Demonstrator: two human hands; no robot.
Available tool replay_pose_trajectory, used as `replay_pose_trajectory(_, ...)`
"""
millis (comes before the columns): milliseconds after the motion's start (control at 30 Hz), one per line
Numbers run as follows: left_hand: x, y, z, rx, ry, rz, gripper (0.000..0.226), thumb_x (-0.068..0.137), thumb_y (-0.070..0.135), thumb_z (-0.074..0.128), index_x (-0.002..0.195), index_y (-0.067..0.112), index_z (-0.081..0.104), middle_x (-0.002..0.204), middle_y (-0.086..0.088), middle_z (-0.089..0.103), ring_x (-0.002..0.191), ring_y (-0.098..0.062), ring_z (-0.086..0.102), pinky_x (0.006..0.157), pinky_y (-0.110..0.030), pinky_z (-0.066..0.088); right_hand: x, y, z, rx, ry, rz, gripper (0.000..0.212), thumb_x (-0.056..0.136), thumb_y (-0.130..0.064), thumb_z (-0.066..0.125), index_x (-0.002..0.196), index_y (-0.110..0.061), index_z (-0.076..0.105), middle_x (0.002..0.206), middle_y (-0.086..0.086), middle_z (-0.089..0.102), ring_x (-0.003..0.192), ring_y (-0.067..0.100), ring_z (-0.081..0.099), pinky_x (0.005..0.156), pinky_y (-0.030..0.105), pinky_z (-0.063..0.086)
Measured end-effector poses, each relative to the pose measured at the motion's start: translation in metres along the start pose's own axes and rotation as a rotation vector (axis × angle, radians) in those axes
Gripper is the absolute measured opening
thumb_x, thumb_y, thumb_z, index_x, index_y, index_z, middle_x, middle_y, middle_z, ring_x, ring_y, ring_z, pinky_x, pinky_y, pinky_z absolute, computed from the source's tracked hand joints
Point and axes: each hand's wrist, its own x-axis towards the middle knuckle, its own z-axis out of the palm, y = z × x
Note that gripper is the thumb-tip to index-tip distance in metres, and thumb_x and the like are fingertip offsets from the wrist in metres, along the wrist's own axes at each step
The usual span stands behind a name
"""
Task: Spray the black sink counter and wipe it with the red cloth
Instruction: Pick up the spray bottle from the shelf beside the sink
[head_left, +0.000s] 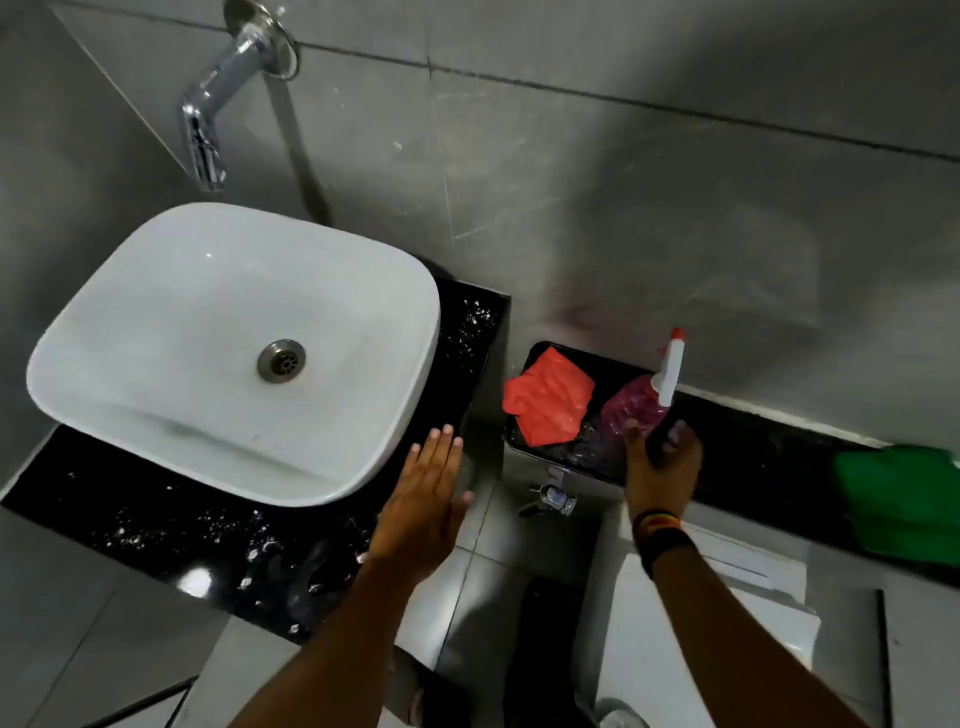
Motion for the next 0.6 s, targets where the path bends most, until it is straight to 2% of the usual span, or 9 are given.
replay_pose_trajectory(100,0.005,-0.007,0.006,-0.012,0.055,-0.002,0.063,0.109,0.037,0.031,0.164,0.009,0.018,0.174,-0.009,0.014,0.162,-0.023,0.009,0.131,-0.043,0.009,0.037,-0.01,-0.002,-0.016,-0.034,-0.069,0.074,0.084,-0.029,0.084,0.144,-0.009,0.046,0.143,0.015,0.056,0.13,0.026,0.057,0.111,0.041,0.048)
replay_pose_trajectory(167,0.004,-0.007,0.009,0.053,0.049,-0.002,0.063,0.109,0.033,0.031,0.164,0.008,0.016,0.173,-0.012,0.015,0.161,-0.025,0.01,0.13,-0.046,0.013,0.059,-0.019,0.002,-0.035,-0.088,-0.137,0.076,0.08,-0.037,0.084,0.141,-0.009,0.048,0.133,0.01,0.062,0.112,0.003,0.064,0.099,0.021,0.054)
replay_pose_trajectory(233,0.004,-0.004,0.008,0.102,0.029,-0.005,0.062,0.108,0.031,0.031,0.163,0.005,0.019,0.173,-0.014,0.016,0.161,-0.027,0.012,0.129,-0.047,0.016,0.073,-0.025,0.01,-0.06,-0.124,-0.264,0.075,0.077,-0.044,0.08,0.136,-0.01,0.05,0.117,0.002,0.064,0.09,-0.016,0.062,0.08,0.003,0.049)
replay_pose_trajectory(300,0.004,-0.004,0.006,0.097,0.045,-0.013,0.061,0.108,0.03,0.031,0.162,0.004,0.023,0.172,-0.013,0.019,0.16,-0.028,0.015,0.128,-0.048,0.018,0.079,-0.028,0.017,-0.086,-0.156,-0.38,0.057,0.086,-0.03,0.077,0.135,-0.013,0.053,0.111,-0.002,0.062,0.089,-0.009,0.061,0.084,0.006,0.049)
replay_pose_trajectory(367,0.005,-0.004,0.004,0.077,0.039,-0.019,0.06,0.107,0.029,0.031,0.162,0.004,0.025,0.172,-0.013,0.021,0.16,-0.028,0.017,0.128,-0.048,0.02,0.083,-0.035,0.024,-0.019,-0.137,-0.412,0.037,0.094,-0.017,0.069,0.127,-0.029,0.056,0.111,0.003,0.064,0.098,0.005,0.062,0.089,0.014,0.052)
replay_pose_trajectory(433,0.004,-0.002,0.004,0.046,0.035,-0.021,0.06,0.107,0.029,0.031,0.162,0.005,0.024,0.172,-0.012,0.02,0.16,-0.026,0.016,0.129,-0.048,0.019,0.077,-0.046,0.029,0.113,-0.078,-0.371,0.034,0.097,-0.014,0.063,0.118,-0.041,0.058,0.106,0.005,0.068,0.096,0.008,0.064,0.089,0.023,0.056)
replay_pose_trajectory(467,0.004,-0.003,0.004,0.03,0.031,-0.025,0.06,0.108,0.03,0.03,0.163,0.006,0.022,0.173,-0.011,0.018,0.161,-0.025,0.014,0.129,-0.047,0.018,0.074,-0.052,0.029,0.165,-0.068,-0.347,0.034,0.097,-0.015,0.062,0.121,-0.04,0.061,0.105,-0.001,0.07,0.095,0.005,0.066,0.089,0.023,0.056)
replay_pose_trajectory(533,0.004,-0.005,0.007,0.013,0.011,-0.035,0.061,0.108,0.031,0.028,0.164,0.009,0.017,0.174,-0.008,0.014,0.162,-0.022,0.009,0.13,-0.044,0.015,0.067,-0.058,0.015,0.182,-0.122,-0.321,0.036,0.096,-0.02,0.063,0.133,-0.019,0.064,0.105,-0.009,0.07,0.093,-0.001,0.068,0.085,0.018,0.056)
replay_pose_trajectory(600,0.004,-0.007,0.009,0.039,-0.001,-0.038,0.061,0.109,0.032,0.026,0.165,0.011,0.012,0.175,-0.007,0.009,0.162,-0.02,0.006,0.13,-0.042,0.011,0.059,-0.056,-0.006,0.109,-0.244,-0.296,0.044,0.096,-0.031,0.064,0.132,-0.006,0.062,0.108,-0.004,0.074,0.093,0.009,0.071,0.08,0.021,0.059)
